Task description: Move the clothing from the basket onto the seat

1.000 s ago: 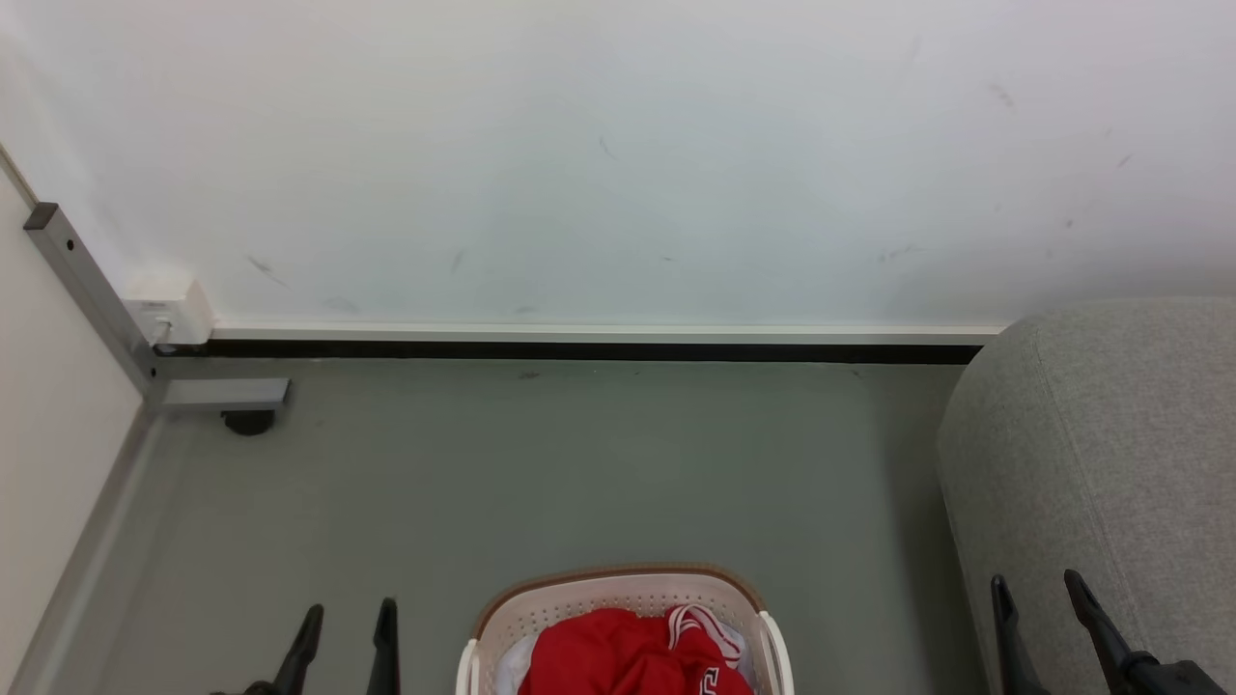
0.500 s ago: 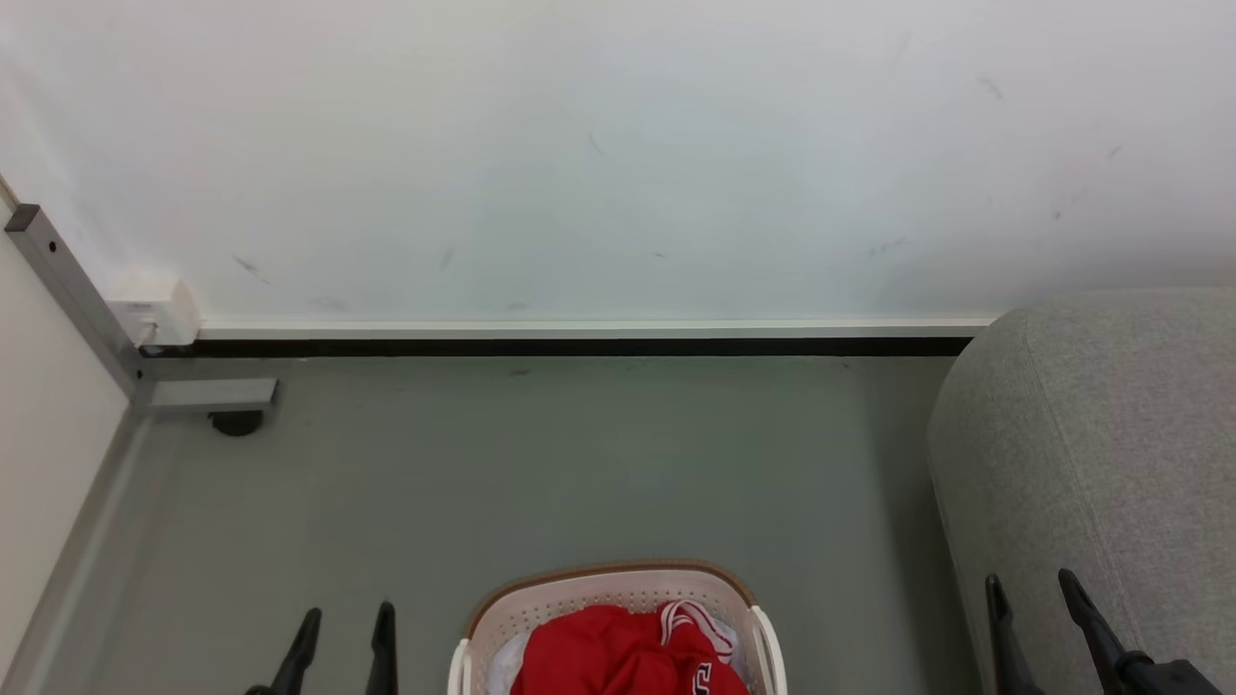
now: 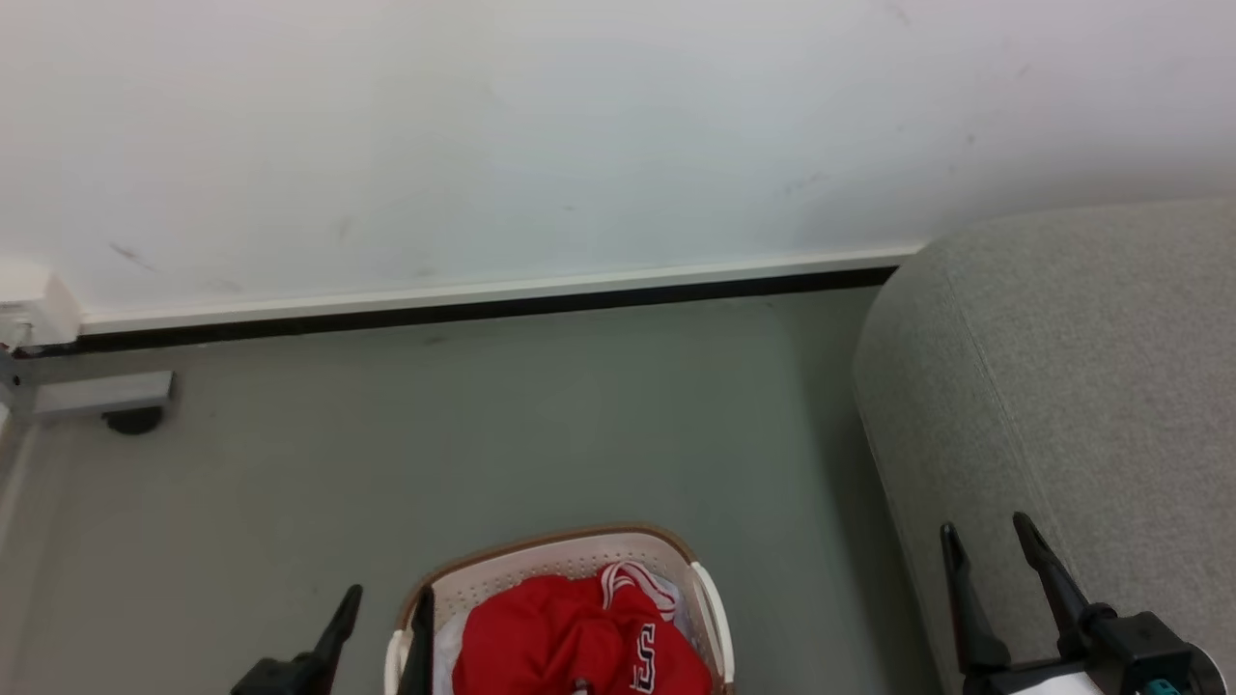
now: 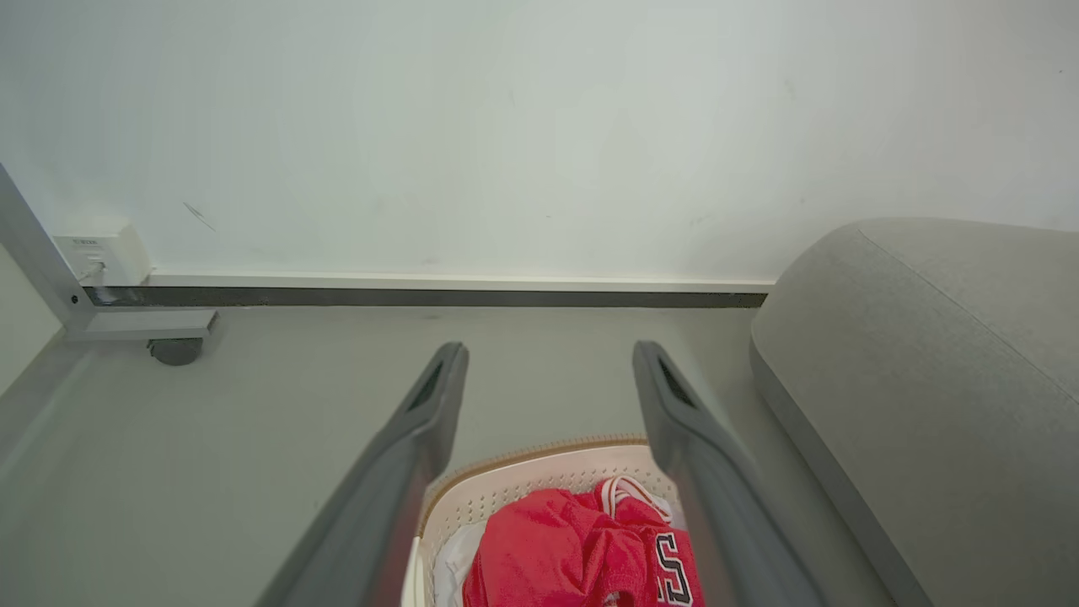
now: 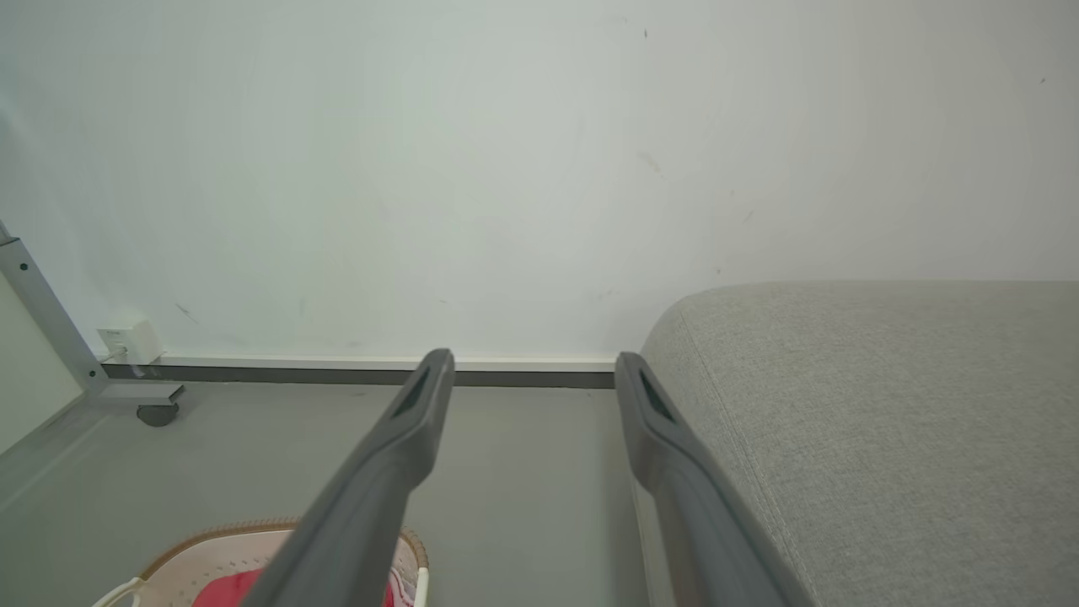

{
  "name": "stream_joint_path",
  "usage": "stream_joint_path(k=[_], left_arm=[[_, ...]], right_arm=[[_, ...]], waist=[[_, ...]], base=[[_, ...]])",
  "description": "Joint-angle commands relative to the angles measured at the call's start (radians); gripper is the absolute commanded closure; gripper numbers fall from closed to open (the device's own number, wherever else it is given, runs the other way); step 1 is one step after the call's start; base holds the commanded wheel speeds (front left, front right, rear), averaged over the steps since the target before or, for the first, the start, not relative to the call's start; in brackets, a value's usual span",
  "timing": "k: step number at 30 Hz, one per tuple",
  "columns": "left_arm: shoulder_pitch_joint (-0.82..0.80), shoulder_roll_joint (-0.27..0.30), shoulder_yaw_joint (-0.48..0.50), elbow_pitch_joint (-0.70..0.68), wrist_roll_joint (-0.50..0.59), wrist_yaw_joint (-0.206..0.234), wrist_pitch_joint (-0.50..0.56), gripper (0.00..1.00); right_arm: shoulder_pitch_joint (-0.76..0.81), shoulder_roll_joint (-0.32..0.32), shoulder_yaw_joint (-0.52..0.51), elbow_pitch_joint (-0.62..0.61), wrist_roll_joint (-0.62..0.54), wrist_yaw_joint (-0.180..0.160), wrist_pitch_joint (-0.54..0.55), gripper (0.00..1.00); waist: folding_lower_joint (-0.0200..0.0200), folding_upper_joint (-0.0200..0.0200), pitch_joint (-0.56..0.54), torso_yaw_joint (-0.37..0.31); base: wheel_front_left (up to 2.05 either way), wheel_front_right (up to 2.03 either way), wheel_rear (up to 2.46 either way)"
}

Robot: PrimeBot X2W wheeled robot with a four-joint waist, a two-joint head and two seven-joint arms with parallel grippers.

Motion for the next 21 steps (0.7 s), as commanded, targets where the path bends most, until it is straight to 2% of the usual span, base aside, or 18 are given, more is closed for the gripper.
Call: stream_joint_path(k=[1,9,14,21], left_arm=[[-0.025,0.010,-0.007,0.022,0.016,-0.005,-0.001,0.00],[-0.206,0.061,-0.121,0.277,0.089,-0.019,0.028,0.00],[-0.318,0.106,-0.185,0.428,0.136,-0.022,0.116,0.00],[-0.436,0.168,-0.224,0.587,0.180,-0.015,0.301,0.00]], right_arm=[[-0.020,-0.001,0.007,-0.008,0.014,-0.002,0.000,0.00],[-0.101,-0.001,0.070,-0.058,0.062,-0.002,0.000,0.00],[-0.139,-0.001,0.103,-0.091,0.103,-0.002,0.000,0.00],[-0.171,0.000,0.132,-0.131,0.168,-0.002,0.000,0.00]], waist=[[0.0000,0.0000,0.049,-0.047],[0.0000,0.0000,0.189,-0.158],[0.0000,0.0000,0.274,-0.228],[0.0000,0.0000,0.375,-0.311]], base=[[0.00,0.00,0.00],[0.00,0.00,0.00],[0.00,0.00,0.00],[0.00,0.00,0.00]])
